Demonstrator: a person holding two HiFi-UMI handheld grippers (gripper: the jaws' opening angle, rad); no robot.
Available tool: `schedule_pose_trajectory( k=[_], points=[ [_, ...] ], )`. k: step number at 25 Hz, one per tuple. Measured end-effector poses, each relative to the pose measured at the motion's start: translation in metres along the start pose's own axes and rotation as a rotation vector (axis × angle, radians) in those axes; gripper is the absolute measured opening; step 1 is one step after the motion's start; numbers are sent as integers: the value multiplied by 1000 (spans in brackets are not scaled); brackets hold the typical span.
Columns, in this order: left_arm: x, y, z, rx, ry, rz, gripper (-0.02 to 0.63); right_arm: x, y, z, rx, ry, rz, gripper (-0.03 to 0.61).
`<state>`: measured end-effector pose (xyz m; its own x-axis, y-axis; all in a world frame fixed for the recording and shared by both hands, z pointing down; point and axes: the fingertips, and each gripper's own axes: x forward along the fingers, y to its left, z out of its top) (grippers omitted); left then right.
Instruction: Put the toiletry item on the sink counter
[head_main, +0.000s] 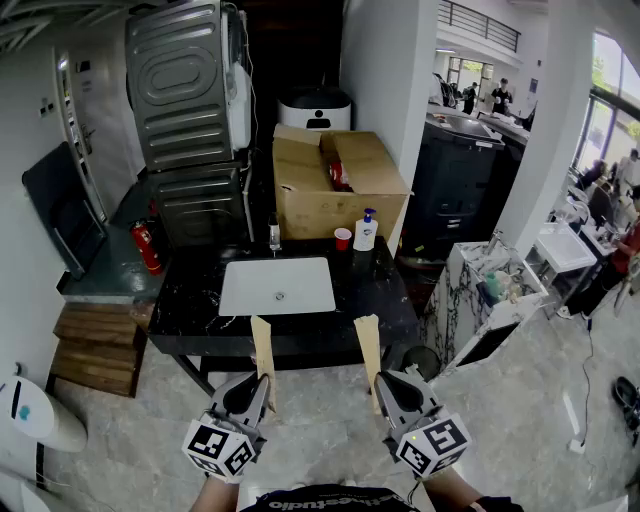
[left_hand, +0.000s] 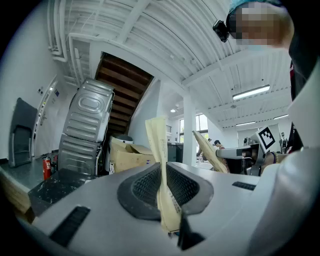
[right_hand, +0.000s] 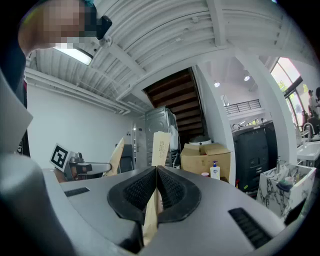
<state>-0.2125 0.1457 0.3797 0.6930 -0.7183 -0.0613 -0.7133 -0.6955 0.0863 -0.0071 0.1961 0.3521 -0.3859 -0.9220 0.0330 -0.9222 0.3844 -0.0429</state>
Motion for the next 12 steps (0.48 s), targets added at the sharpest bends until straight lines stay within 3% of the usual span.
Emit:
schedule_pose_trajectory(
  k=[12],
  points=[
    [-2,-1,0,-17,2,6,43,1,4,0,-7,1,12,41]
  ],
)
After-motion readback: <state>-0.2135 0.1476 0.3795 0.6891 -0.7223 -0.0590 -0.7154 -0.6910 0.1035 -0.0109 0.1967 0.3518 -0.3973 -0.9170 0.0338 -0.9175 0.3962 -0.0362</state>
